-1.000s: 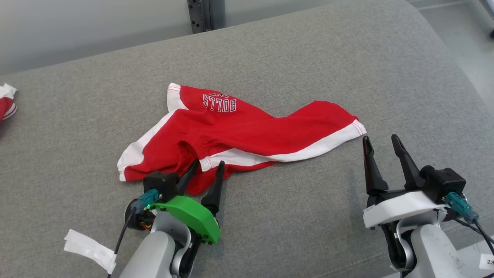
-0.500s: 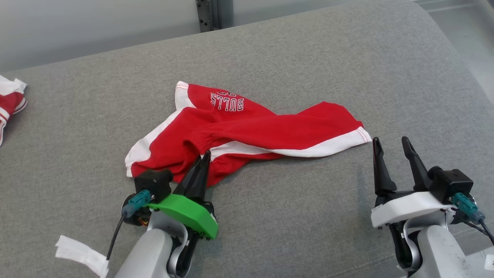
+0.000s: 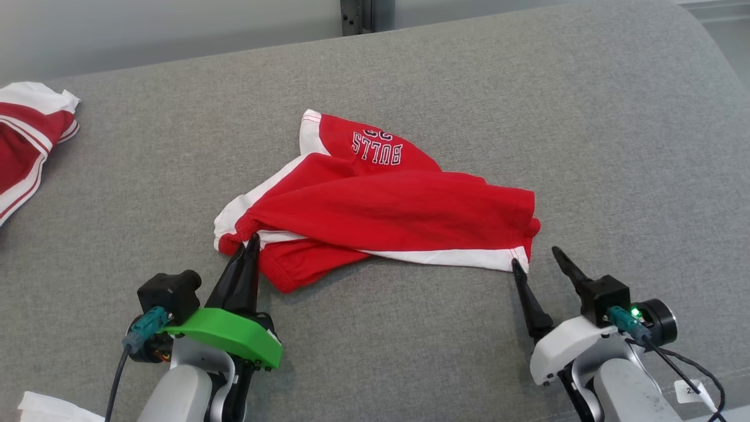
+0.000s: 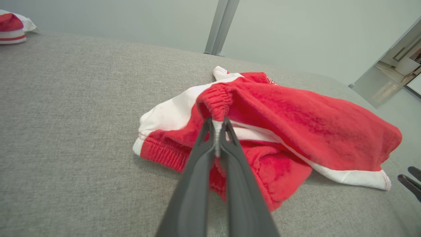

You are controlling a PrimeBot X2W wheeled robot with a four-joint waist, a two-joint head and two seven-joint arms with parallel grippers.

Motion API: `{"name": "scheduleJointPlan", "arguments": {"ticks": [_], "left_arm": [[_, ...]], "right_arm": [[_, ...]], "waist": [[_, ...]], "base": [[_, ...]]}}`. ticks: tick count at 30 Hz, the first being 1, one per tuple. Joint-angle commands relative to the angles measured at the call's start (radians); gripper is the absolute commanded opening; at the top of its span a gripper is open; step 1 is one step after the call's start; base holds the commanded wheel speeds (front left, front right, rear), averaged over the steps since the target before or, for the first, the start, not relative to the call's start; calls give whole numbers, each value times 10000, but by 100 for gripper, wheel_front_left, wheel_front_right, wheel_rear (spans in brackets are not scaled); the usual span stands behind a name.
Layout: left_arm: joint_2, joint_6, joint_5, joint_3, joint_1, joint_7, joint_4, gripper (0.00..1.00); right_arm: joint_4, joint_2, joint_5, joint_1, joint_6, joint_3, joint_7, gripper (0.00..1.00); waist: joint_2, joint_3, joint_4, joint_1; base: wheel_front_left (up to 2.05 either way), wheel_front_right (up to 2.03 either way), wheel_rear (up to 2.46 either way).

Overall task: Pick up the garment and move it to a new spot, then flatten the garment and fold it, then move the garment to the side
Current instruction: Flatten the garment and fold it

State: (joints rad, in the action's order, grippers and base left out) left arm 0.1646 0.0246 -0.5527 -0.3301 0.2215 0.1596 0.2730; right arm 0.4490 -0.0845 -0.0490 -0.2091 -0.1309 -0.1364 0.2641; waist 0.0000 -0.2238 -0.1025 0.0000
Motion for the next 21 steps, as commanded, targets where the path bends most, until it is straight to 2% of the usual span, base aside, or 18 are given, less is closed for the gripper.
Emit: {"name": "scheduleJointPlan", "arguments": {"ticks": [1, 9, 21], "left_arm": [[24, -48, -28, 7, -87, 22, -39, 0], [-64, -63, -95, -92, -98, 128, 26, 0], [-9, -90, -165, -171, -151, 138, 75, 0]], "right_arm": [[200, -31, -15, -201, 3, -160, 5, 100], [1333, -88, -496, -743, 3, -1044, 5, 100], [1872, 12, -1083, -1097, 1, -1313, 5, 100]], "waist": [[0, -69, 84, 0], [0, -136, 219, 0], [0, -64, 246, 0]], "base": [[0, 0, 0], [0, 0, 0], [0, 0, 0]]}}
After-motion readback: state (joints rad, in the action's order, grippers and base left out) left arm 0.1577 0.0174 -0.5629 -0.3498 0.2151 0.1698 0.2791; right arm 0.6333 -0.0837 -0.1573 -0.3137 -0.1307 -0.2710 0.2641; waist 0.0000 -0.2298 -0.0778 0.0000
